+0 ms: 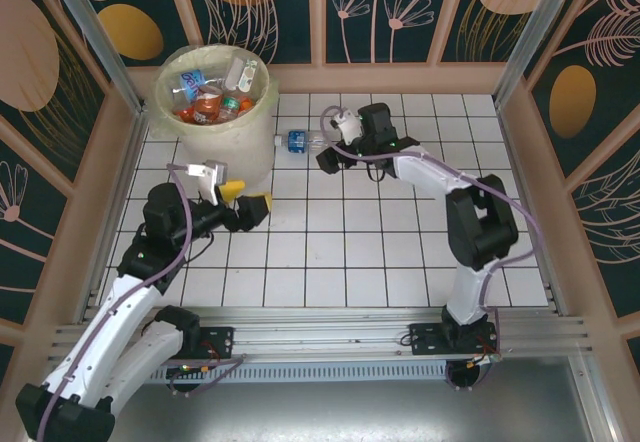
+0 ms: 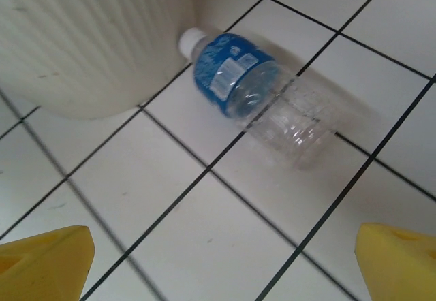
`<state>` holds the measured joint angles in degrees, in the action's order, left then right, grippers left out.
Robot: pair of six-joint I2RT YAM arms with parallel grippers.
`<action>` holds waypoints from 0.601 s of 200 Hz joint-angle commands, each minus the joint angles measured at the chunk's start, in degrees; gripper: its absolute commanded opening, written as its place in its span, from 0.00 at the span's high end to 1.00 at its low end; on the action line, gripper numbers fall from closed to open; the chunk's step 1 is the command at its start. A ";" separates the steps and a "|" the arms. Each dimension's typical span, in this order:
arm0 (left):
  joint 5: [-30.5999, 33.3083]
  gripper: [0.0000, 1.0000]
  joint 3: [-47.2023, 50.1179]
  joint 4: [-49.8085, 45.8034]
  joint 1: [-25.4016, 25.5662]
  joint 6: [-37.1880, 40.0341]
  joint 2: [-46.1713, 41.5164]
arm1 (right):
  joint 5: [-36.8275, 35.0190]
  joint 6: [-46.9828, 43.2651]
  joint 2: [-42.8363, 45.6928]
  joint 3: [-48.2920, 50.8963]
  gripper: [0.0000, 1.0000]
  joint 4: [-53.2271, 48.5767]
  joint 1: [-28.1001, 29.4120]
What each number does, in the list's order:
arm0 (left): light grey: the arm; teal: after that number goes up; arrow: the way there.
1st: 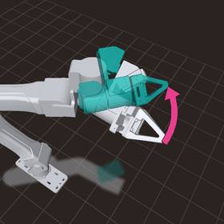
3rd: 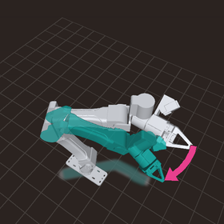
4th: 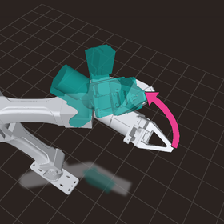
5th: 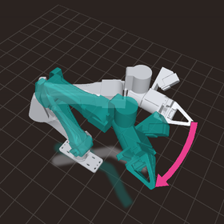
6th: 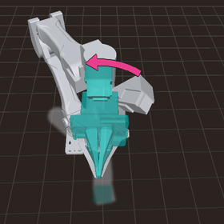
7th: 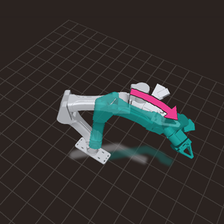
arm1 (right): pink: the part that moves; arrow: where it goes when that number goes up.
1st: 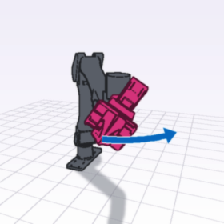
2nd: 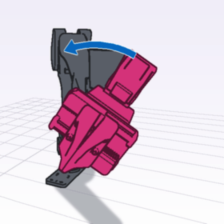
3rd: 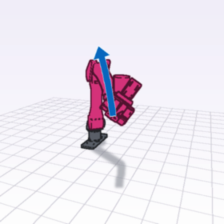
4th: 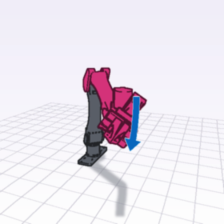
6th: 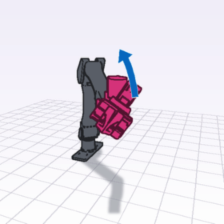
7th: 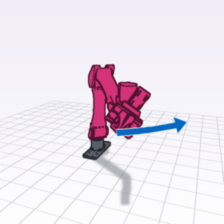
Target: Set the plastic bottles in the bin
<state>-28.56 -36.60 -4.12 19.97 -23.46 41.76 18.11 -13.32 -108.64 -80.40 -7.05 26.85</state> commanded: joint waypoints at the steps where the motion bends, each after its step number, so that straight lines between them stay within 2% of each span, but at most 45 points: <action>1: -3.63 0.02 2.29 0.94 0.25 0.92 -0.53 | -0.35 -5.12 -5.18 -7.07 0.01 -3.05 -0.94; 84: -3.89 0.01 2.45 -0.34 0.26 3.20 2.58 | 0.49 -11.08 -23.46 -28.47 0.01 -10.18 -1.89; 120: -2.23 0.01 2.21 -1.58 0.26 4.26 3.13 | 1.50 -12.23 -28.19 -32.98 0.01 -11.01 -1.37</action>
<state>-31.20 -34.06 -4.91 19.97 -21.04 44.66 18.13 -22.96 -134.15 -110.08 -15.70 25.02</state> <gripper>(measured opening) 0.985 0.990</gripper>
